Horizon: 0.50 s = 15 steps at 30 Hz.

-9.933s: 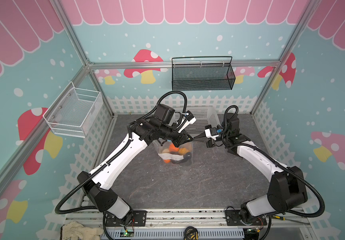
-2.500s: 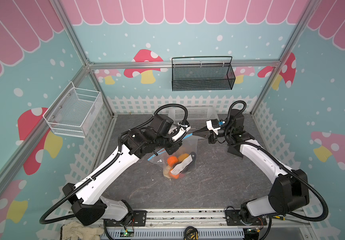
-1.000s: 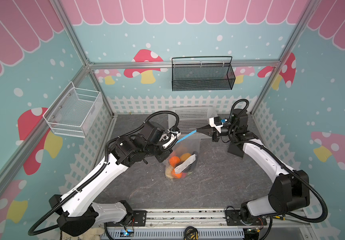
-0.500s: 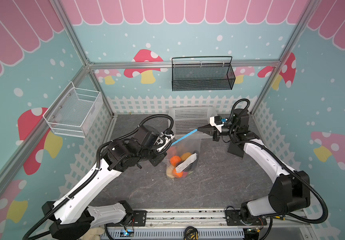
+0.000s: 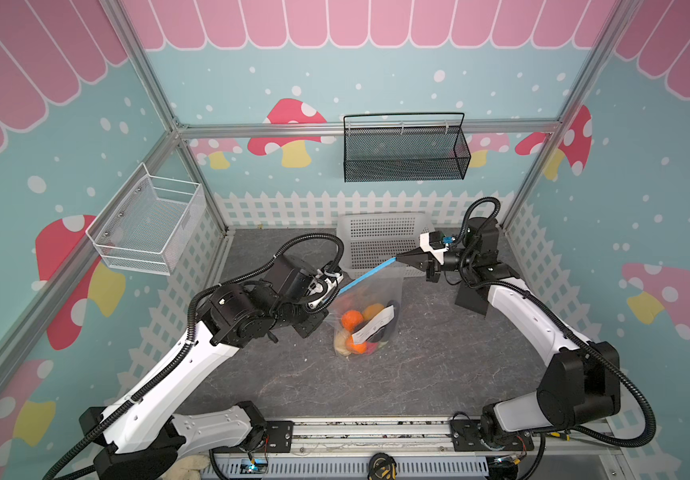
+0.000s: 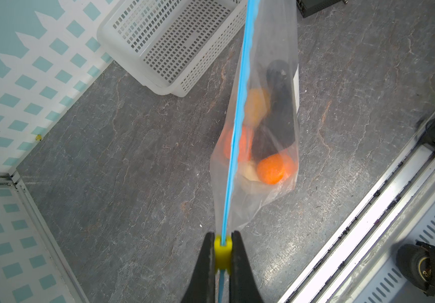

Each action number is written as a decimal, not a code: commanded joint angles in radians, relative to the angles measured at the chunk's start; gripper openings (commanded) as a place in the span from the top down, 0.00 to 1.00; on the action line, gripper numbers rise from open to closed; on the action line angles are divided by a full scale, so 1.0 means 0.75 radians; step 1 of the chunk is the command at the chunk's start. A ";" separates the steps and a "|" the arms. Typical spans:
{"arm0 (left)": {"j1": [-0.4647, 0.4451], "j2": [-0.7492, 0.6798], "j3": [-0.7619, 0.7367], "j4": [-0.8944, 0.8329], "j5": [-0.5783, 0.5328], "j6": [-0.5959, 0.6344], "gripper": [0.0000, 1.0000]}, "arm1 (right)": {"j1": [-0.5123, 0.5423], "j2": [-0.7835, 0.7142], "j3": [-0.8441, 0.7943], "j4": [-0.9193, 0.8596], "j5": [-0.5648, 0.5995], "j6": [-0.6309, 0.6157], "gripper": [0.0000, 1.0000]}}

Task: Place the food in the zip-top bag and seal the zipper
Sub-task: 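Pull the yellow slider with the left gripper to the zipper's end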

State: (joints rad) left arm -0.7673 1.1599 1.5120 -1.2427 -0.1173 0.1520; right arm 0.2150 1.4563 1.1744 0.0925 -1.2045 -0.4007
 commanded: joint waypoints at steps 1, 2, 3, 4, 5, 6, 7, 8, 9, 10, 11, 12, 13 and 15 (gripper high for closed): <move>0.000 -0.035 -0.019 -0.139 -0.043 -0.021 1.00 | -0.033 -0.022 0.009 0.009 0.041 -0.047 1.00; -0.001 -0.035 -0.016 -0.141 -0.043 -0.021 1.00 | -0.032 -0.023 0.009 0.010 0.041 -0.048 1.00; 0.000 -0.035 -0.014 -0.141 -0.043 -0.024 1.00 | -0.033 -0.021 0.007 0.009 0.039 -0.047 1.00; 0.000 -0.035 -0.014 -0.144 -0.042 -0.025 1.00 | -0.033 -0.022 0.007 0.009 0.038 -0.047 1.00; 0.000 -0.033 -0.014 -0.148 -0.041 -0.028 1.00 | -0.033 -0.021 0.006 0.008 0.037 -0.047 1.00; 0.000 -0.033 -0.014 -0.149 -0.039 -0.028 1.00 | -0.033 -0.024 0.005 0.010 0.035 -0.048 1.00; -0.001 -0.033 -0.013 -0.150 -0.040 -0.029 1.00 | -0.033 -0.023 0.003 0.010 0.034 -0.047 1.00; 0.000 -0.034 -0.011 -0.155 -0.036 -0.029 1.00 | -0.033 -0.023 0.003 0.010 0.033 -0.047 1.00; 0.000 -0.034 -0.010 -0.157 -0.039 -0.031 0.99 | -0.032 -0.023 0.003 0.009 0.033 -0.048 1.00; 0.000 -0.035 -0.011 -0.159 -0.041 -0.031 0.99 | -0.033 -0.025 0.003 0.009 0.033 -0.047 1.00; 0.000 -0.037 -0.010 -0.161 -0.041 -0.031 0.99 | -0.033 -0.023 0.003 0.009 0.033 -0.048 1.00; 0.000 -0.041 -0.010 -0.163 -0.041 -0.031 0.99 | -0.032 -0.024 0.003 0.009 0.033 -0.047 1.00; 0.000 -0.041 -0.013 -0.163 -0.043 -0.034 0.99 | -0.033 -0.025 0.004 0.009 0.034 -0.047 1.00; 0.000 -0.042 -0.016 -0.167 -0.041 -0.037 0.99 | -0.033 -0.023 0.003 0.010 0.033 -0.047 1.00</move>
State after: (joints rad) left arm -0.7673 1.1591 1.5120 -1.2533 -0.1177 0.1364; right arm 0.2150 1.4563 1.1744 0.0898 -1.2121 -0.4038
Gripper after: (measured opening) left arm 0.064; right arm 0.052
